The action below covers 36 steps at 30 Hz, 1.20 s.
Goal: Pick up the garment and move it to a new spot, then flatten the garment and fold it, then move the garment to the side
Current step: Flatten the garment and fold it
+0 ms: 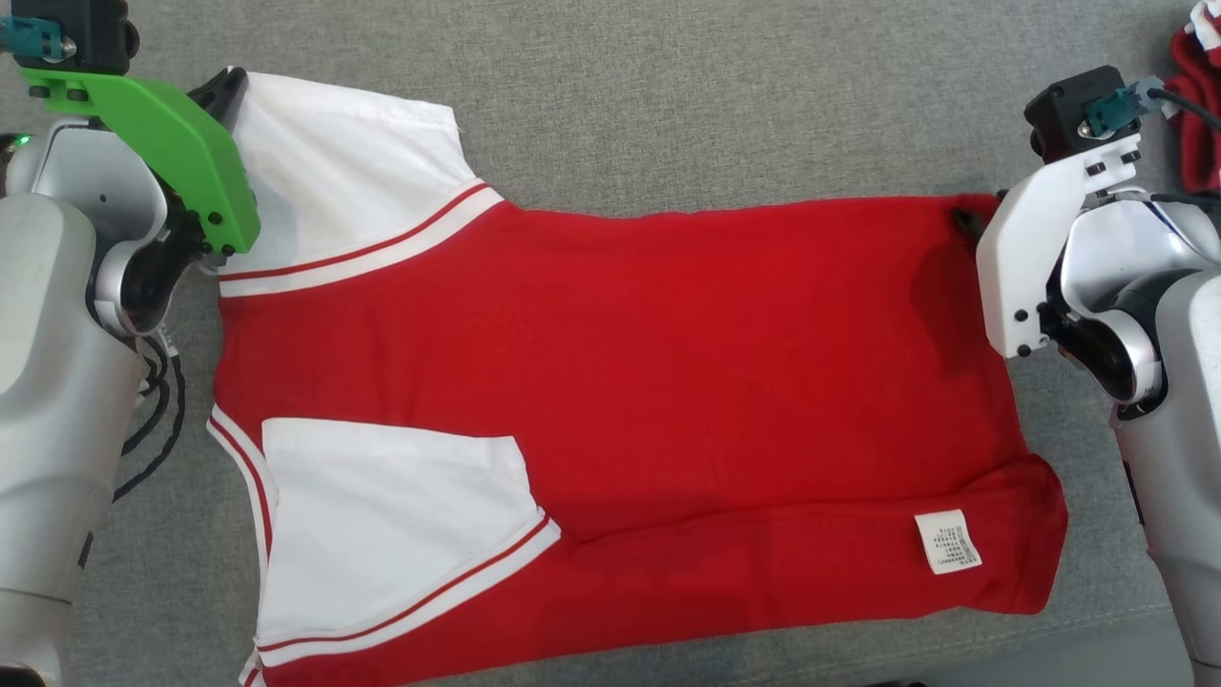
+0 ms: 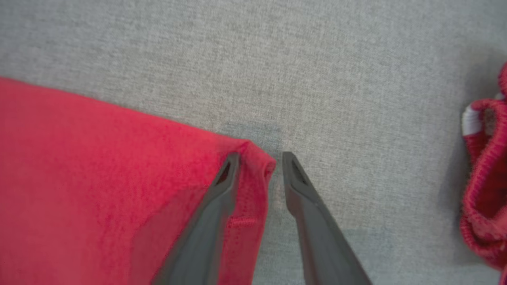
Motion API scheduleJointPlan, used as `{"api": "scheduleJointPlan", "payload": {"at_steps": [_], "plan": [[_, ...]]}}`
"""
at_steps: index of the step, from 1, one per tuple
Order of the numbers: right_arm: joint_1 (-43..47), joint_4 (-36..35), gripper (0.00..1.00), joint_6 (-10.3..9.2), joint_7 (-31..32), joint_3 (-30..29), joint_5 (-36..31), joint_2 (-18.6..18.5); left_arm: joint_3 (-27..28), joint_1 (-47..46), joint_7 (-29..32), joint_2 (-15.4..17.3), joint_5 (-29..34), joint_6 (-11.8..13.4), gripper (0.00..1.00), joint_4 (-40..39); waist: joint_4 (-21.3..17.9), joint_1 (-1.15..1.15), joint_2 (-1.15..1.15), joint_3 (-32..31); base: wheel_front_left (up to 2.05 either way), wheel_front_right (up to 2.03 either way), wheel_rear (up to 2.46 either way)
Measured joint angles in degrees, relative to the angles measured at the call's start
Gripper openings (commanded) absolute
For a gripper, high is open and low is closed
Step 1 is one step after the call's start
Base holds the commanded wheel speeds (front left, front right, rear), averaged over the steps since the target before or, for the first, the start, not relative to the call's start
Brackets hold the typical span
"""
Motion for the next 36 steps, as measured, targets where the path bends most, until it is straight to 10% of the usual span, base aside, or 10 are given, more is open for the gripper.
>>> {"api": "scheduleJointPlan", "payload": {"at_steps": [5,23,36], "plan": [[0.3,0.8,0.0,0.0,-2.6,-0.1,0.0,0.3,0.4,0.0,-0.6,0.5,-0.1,0.3,0.0,-0.5,0.0,0.0,0.0,0.4,0.0,0.0,0.0],[6.9,0.0,0.0,0.0,-13.6,-1.6,-0.4,0.2,4.0,9.4,-10.2,2.3,-2.6,1.6,0.0,-8.0,1.3,0.0,0.0,-3.9,0.0,0.0,0.0],[15.1,-4.7,0.0,0.01,-25.8,3.6,0.4,-7.6,6.4,30.3,-16.8,4.2,-5.0,7.2,0.0,-23.6,3.1,0.0,0.0,-10.1,0.0,0.0,0.0]]}}
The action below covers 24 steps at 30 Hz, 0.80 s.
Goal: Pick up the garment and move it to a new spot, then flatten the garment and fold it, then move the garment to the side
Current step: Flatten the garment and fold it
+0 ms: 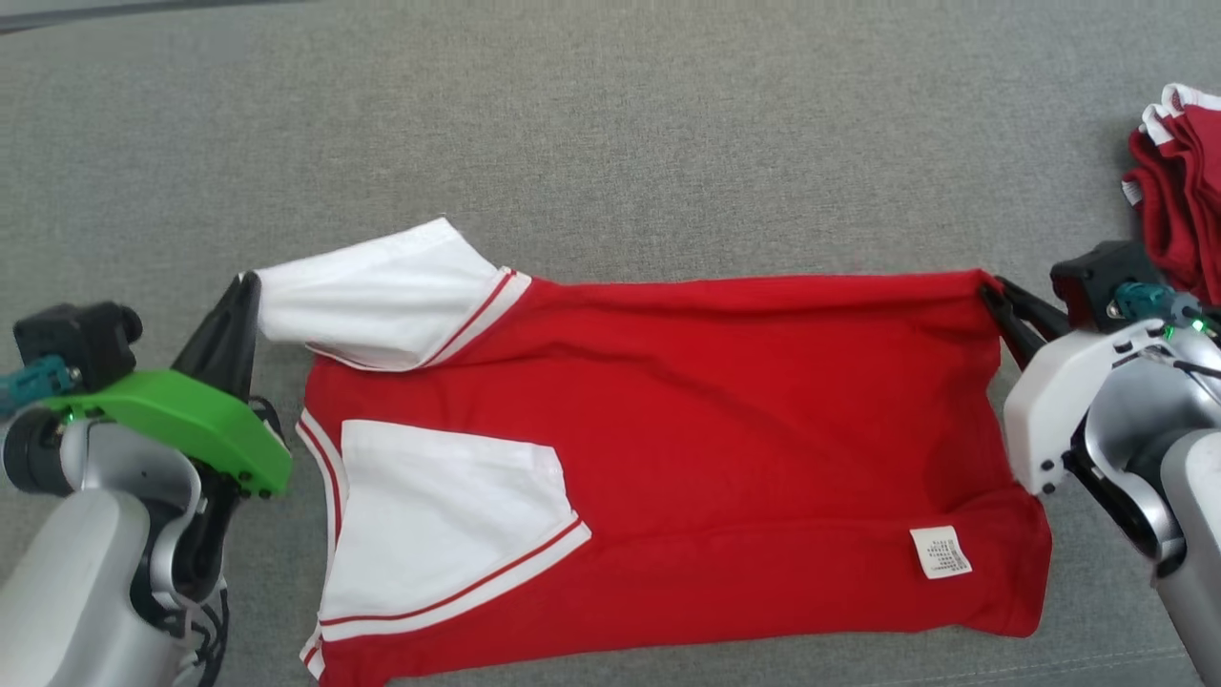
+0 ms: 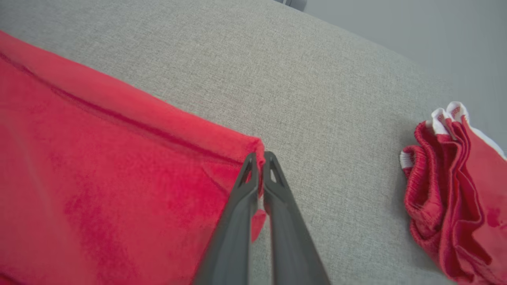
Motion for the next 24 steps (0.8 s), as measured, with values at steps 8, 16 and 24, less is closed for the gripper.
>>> {"api": "scheduleJointPlan", "payload": {"at_steps": [8,16,24], "plan": [[3.9,-1.8,0.0,0.0,-1.8,3.7,1.3,-6.4,0.3,11.1,-2.1,0.1,-1.1,3.7,0.0,-8.1,0.6,0.0,0.0,-3.5,0.0,0.0,0.0],[5.5,-1.0,0.0,0.0,-2.5,9.6,2.1,-12.4,-0.2,18.7,-2.6,-0.3,-2.3,6.1,0.0,-14.2,1.8,0.0,0.0,-6.1,0.0,0.0,0.0],[3.7,0.6,0.0,0.01,-1.2,19.8,2.4,-19.5,-1.9,24.2,-2.7,-1.6,-3.1,7.5,0.0,-17.0,3.3,0.0,0.0,-7.7,0.0,0.0,0.0]]}}
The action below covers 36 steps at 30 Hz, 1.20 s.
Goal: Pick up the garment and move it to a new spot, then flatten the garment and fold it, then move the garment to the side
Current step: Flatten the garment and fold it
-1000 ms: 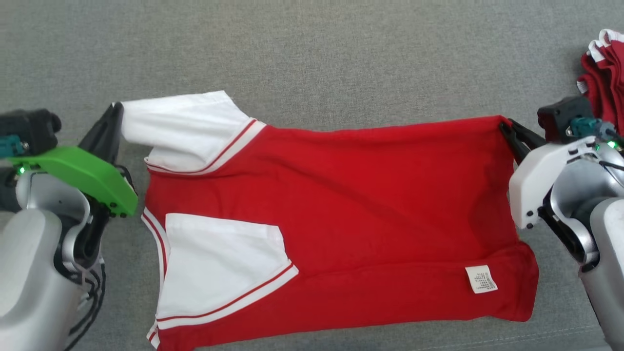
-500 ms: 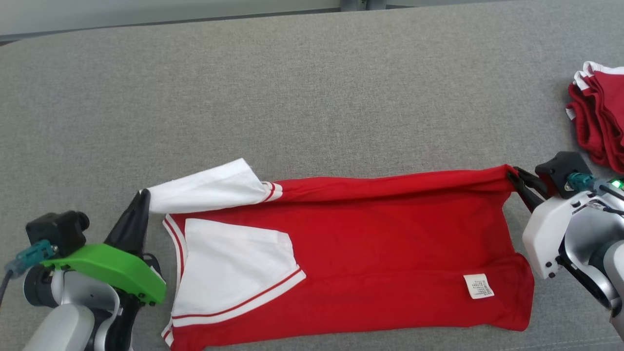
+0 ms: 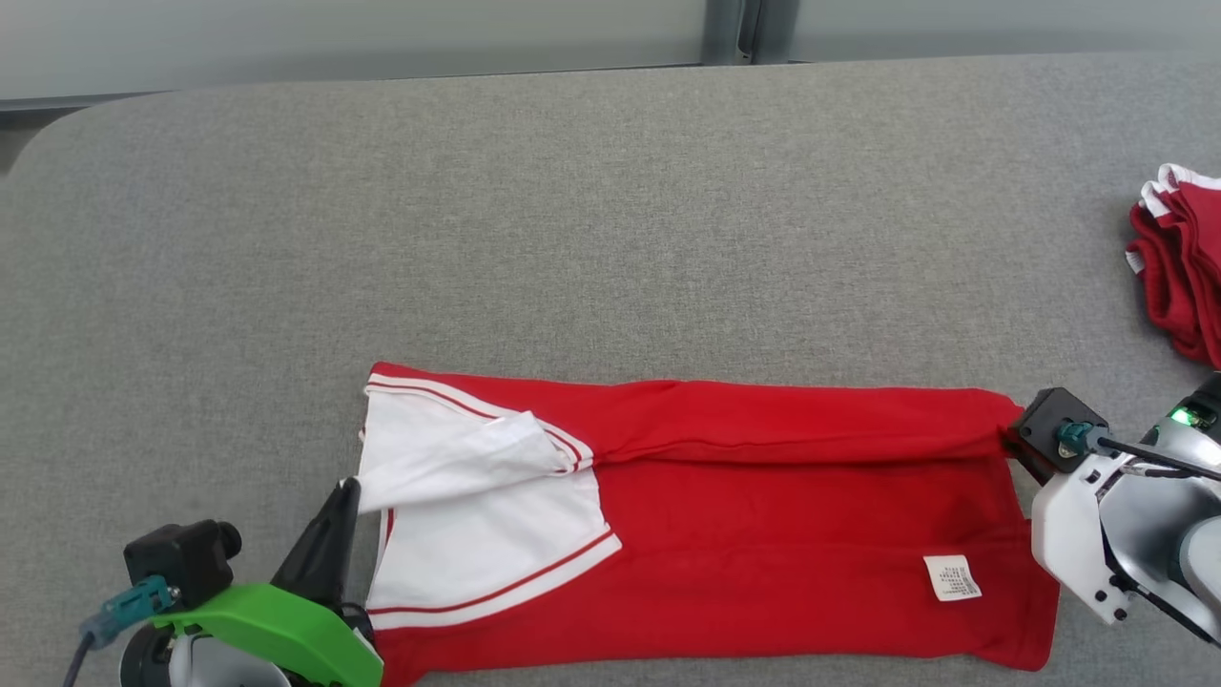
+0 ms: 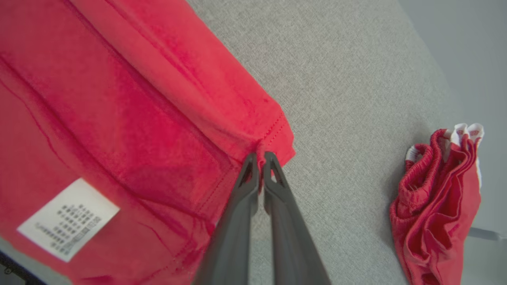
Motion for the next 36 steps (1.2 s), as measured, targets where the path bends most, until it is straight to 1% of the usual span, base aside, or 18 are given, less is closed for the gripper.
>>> {"api": "scheduleJointPlan", "payload": {"at_steps": [3,7,9,13,17,18,19,24,27,28,29,30,31,32,36], "plan": [[-1.9,1.0,0.0,0.0,0.7,3.7,0.0,-2.3,-0.7,1.1,-0.1,-0.7,-0.2,0.0,0.0,0.0,0.4,0.0,0.0,-0.4,0.0,0.0,0.0],[-4.4,2.3,0.0,0.0,1.3,7.9,0.7,-4.3,-1.1,1.9,-0.3,-1.3,-0.7,0.0,0.0,0.9,1.0,0.0,0.0,-1.0,0.0,0.0,0.0],[-5.8,3.8,0.0,0.0,1.8,10.1,1.9,-5.8,-1.2,2.2,-0.6,-1.5,-1.1,-0.3,0.0,1.7,1.5,0.0,0.0,-1.3,0.0,0.0,0.0],[-7.1,5.8,0.0,0.0,1.9,12.8,3.6,-7.0,-1.9,2.6,-0.5,-1.4,-1.1,-0.6,0.0,2.5,2.1,0.0,0.0,-1.7,0.0,0.0,0.0],[-8.5,7.6,0.0,0.01,1.7,14.4,4.8,-7.3,-2.6,2.8,-0.3,-1.7,-1.1,-0.8,0.0,3.3,2.6,0.0,0.0,-1.9,0.0,0.0,0.0],[-8.8,8.2,0.18,0.01,1.7,14.3,5.3,-7.0,-2.9,2.8,-0.3,-1.9,-1.1,-0.9,0.0,3.6,2.7,0.0,0.0,-2.0,0.0,0.0,0.0],[-8.9,9.4,1.0,0.0,2.0,13.9,5.9,-6.1,-3.5,2.9,0.0,-2.3,-1.0,-0.9,0.0,4.1,2.9,0.0,0.0,-2.1,0.0,0.0,0.0],[-8.6,10.3,1.0,0.0,1.8,11.8,7.8,-3.7,-4.7,3.1,0.1,-2.7,0.0,-0.4,0.0,6.0,3.1,0.0,0.0,-2.3,0.0,0.0,0.0],[-7.7,10.0,1.0,0.0,1.2,9.9,8.0,-2.9,-5.2,3.2,-0.1,-2.9,0.5,0.1,0.0,7.0,3.2,0.0,0.0,-2.4,0.0,0.0,0.0],[-7.4,9.8,1.0,0.0,1.1,9.1,8.0,-2.7,-5.3,3.3,-0.4,-3.0,0.6,0.3,0.09,7.2,3.2,0.0,0.0,-2.5,0.0,0.0,0.0],[-6.7,9.3,1.0,0.0,0.9,7.4,7.8,-2.3,-5.8,3.4,-0.2,-3.0,1.1,0.6,0.53,8.0,3.2,0.0,0.0,-2.6,0.0,0.0,0.0],[-6.2,9.1,1.0,0.0,0.9,6.6,7.7,-2.0,-6.0,3.4,-0.1,-3.0,1.5,0.8,0.87,8.3,3.2,0.0,0.0,-2.7,0.0,0.0,0.0],[-5.5,8.7,1.0,0.0,0.9,5.8,7.5,-1.8,-6.2,3.5,0.0,-2.9,1.7,0.9,0.88,8.7,3.2,0.0,0.0,-2.8,0.0,0.0,0.0],[-4.7,8.5,1.0,0.0,1.0,4.9,7.4,-1.5,-6.5,3.7,0.2,-2.9,1.8,1.1,1.0,9.0,3.2,0.0,0.0,-2.9,0.0,0.0,0.0],[-1.0,7.2,1.0,0.0,1.5,-0.5,7.5,0.1,-7.2,4.1,0.3,-2.2,3.5,1.9,1.0,10.1,3.3,0.0,0.0,-3.5,0.0,0.0,0.0]]}}
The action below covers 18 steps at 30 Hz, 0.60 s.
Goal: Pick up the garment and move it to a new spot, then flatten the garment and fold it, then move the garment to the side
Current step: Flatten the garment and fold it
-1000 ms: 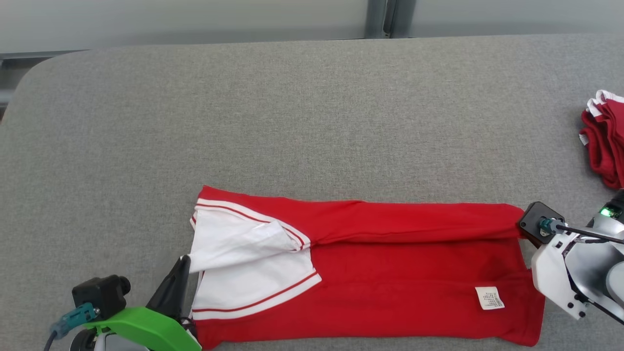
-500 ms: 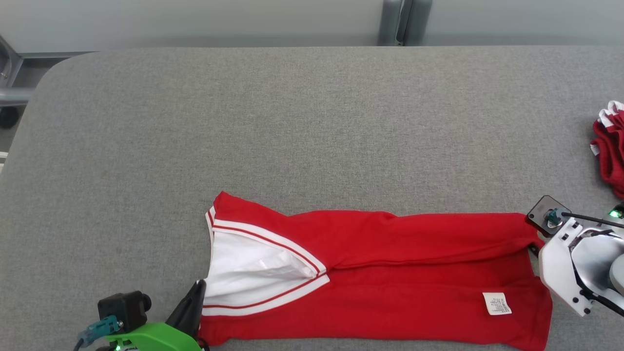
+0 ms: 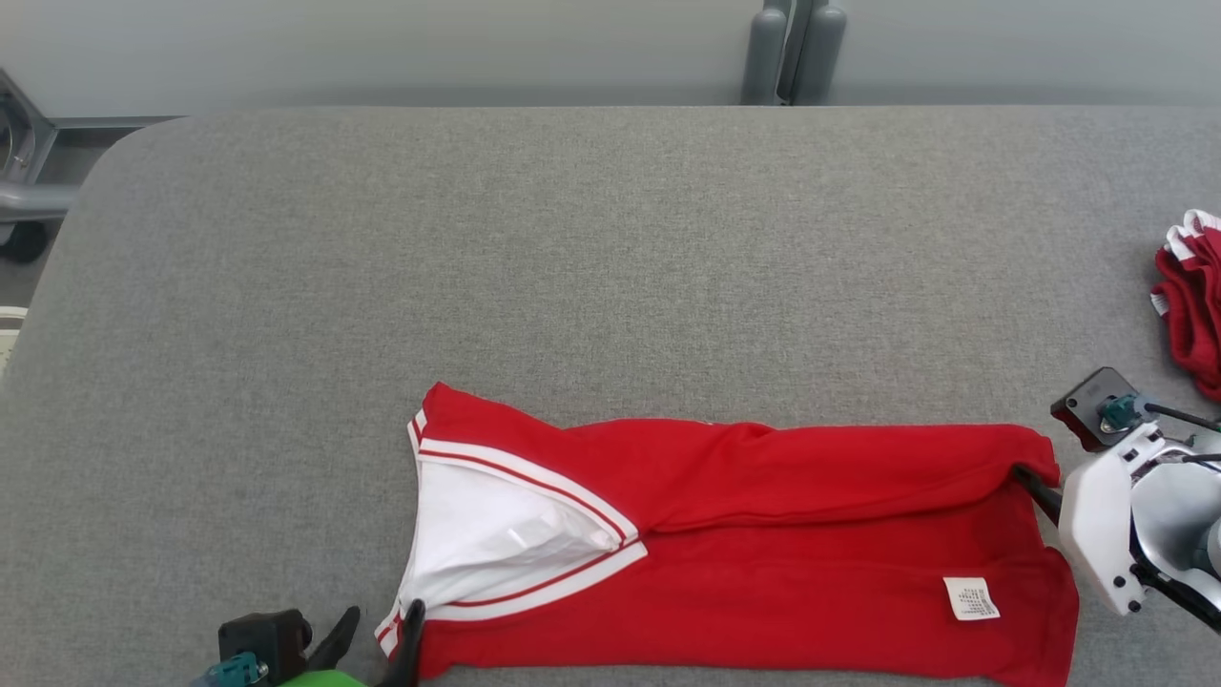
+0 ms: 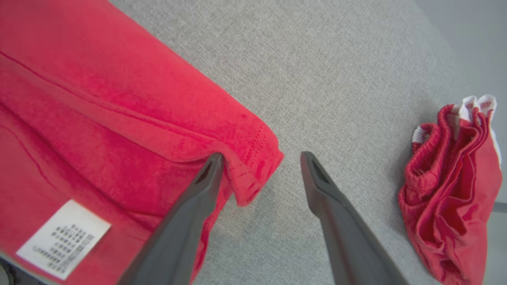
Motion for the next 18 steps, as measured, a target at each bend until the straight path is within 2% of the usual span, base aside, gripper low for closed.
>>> {"api": "scheduleJointPlan", "payload": {"at_steps": [7,12,13,18], "plan": [[10.2,-4.3,1.0,-0.01,-1.7,-13.9,-1.6,6.2,-0.2,0.3,-2.0,1.3,1.9,0.6,1.0,0.9,0.7,0.0,0.0,-1.8,0.0,0.0,0.0],[18.3,-8.4,1.0,-0.01,-3.1,-24.2,-3.7,14.2,0.3,0.3,-6.4,1.8,4.3,1.0,1.0,1.1,1.2,0.0,0.0,-3.1,0.0,0.0,0.0],[18.3,-8.4,1.0,-0.01,-3.1,-24.2,-3.7,14.2,0.3,0.3,-6.4,1.8,4.3,1.0,1.0,1.1,1.2,0.0,0.0,-3.1,0.0,0.0,0.0],[24.7,-11.7,1.0,-0.01,-4.1,-30.9,-6.1,22.5,1.2,0.3,-12.0,1.9,7.5,1.8,1.0,1.5,1.6,0.0,0.0,-4.6,0.0,0.0,0.0]]}}
